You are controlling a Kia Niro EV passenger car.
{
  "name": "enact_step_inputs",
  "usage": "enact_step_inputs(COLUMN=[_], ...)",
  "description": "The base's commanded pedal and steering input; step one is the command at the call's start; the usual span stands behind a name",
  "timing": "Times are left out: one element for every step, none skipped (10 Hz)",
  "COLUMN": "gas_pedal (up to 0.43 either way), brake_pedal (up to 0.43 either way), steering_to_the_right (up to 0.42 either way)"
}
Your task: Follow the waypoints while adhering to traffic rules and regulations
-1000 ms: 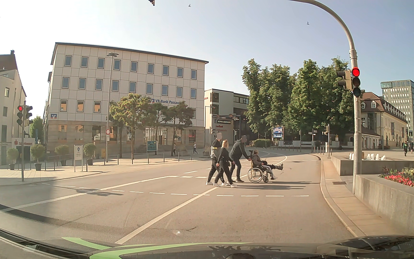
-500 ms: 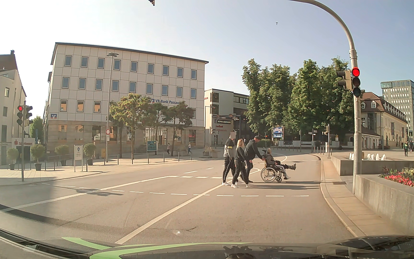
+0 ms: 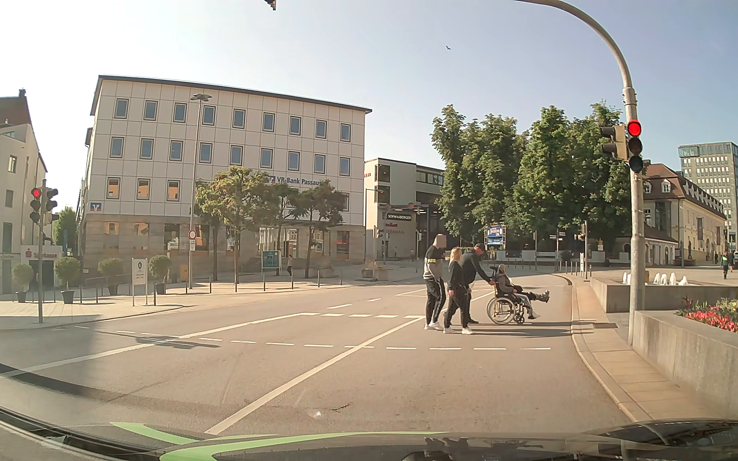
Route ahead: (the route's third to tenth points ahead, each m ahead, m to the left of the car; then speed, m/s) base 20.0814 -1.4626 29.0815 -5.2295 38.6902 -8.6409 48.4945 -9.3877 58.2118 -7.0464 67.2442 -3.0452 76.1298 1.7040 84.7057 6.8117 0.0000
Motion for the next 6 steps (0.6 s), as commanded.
enact_step_inputs(gas_pedal=[0.0, 0.0, 0.0, 0.0, 0.0, 0.0], brake_pedal=[0.268, 0.262, 0.262, 0.268, 0.268, 0.268], steering_to_the_right=[0.141, 0.141, 0.141, 0.141, 0.141, 0.141])
